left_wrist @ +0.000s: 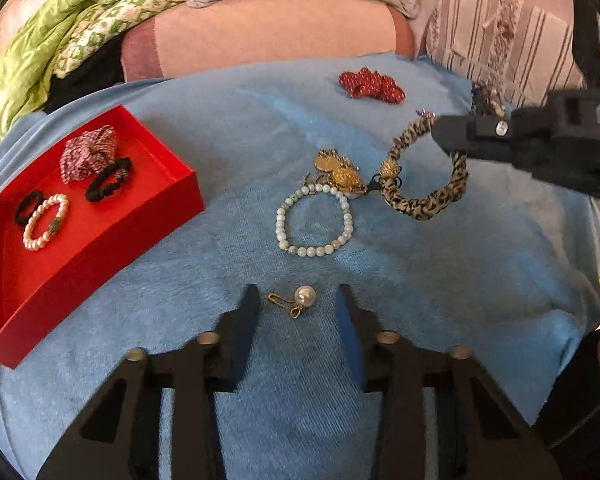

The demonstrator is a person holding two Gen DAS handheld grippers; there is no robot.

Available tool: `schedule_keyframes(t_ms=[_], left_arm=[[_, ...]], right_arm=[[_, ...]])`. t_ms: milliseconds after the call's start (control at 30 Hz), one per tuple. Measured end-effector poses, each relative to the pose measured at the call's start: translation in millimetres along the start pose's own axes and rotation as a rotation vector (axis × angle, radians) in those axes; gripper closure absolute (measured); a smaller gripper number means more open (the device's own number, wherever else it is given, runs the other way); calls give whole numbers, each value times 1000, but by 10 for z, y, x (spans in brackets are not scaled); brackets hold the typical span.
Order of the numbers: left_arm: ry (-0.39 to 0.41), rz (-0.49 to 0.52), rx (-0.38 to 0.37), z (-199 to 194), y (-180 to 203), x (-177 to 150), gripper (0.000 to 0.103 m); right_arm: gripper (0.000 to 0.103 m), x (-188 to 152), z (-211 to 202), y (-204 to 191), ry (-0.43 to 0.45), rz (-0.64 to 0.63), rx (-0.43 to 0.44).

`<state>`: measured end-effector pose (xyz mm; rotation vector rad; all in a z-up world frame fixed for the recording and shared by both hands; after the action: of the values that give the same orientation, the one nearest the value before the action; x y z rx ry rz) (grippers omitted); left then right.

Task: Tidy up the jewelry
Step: 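Grasp the gold-charm bracelet with the right tool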

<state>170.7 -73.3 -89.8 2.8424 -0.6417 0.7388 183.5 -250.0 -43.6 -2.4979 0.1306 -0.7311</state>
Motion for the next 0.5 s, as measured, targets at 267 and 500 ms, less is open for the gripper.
schedule_keyframes(t_ms=[267,500], left_arm=[[60,17,15,-64,32,43,92],[228,-64,8,-474,-208,78,92]], right_arm=[[96,-3,-15,-36,6,-18,9],[96,-23,-106,-182,65,-90,-18]])
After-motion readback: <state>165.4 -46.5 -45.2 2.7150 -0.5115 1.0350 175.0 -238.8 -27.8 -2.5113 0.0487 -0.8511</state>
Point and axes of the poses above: each gripper's, at about its wrist camera, not at the fingertips, and z roughly the way its jaws point, y to its right, x to its top, the point moved 1 cm from there along z, roughly the way its jaws point, and after that the axes turned 7 degrees about -y, right-handed, at the moved point
